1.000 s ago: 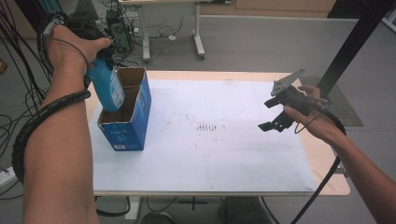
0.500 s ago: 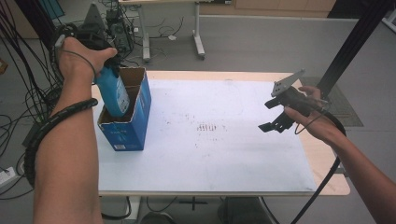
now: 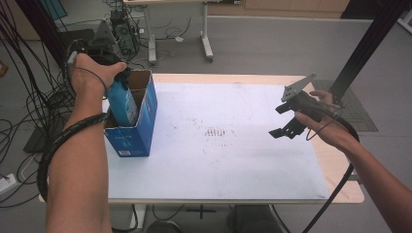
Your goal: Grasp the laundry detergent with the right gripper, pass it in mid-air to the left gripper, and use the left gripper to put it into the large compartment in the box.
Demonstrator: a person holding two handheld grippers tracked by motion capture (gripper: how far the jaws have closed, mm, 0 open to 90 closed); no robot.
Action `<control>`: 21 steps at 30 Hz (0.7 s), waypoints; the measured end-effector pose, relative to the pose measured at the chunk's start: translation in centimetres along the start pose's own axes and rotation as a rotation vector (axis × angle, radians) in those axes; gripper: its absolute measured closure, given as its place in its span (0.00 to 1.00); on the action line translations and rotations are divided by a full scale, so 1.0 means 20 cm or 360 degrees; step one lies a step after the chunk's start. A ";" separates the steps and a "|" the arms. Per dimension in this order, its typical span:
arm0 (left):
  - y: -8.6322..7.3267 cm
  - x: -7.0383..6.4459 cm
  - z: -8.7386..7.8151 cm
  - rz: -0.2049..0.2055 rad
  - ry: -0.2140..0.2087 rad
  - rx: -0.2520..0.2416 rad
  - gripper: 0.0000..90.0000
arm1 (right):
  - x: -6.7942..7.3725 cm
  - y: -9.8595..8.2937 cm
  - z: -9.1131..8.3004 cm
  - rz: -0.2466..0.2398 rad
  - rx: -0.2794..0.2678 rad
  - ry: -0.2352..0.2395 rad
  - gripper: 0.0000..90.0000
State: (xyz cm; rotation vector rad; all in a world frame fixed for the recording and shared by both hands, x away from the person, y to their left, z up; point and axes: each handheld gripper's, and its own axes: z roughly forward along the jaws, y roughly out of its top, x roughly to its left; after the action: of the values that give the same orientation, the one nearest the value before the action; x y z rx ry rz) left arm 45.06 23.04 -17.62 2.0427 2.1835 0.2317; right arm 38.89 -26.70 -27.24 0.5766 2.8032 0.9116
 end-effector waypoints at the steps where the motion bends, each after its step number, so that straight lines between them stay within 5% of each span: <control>1: 0.00 0.00 0.01 0.0002 -0.0001 -0.0002 0.41 | 0.00 0.00 0.00 -0.0001 0.0002 0.0000 0.05; 21: -0.02 -0.02 0.24 0.0016 -0.0002 0.0046 0.41 | -0.02 -0.04 0.01 0.0027 0.0018 -0.0008 0.05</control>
State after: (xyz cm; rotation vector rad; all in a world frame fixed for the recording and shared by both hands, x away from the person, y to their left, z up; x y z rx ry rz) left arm 45.76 22.60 -22.41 2.0687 2.1890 0.2013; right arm 39.09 -27.28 -27.86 0.6038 2.8053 0.8968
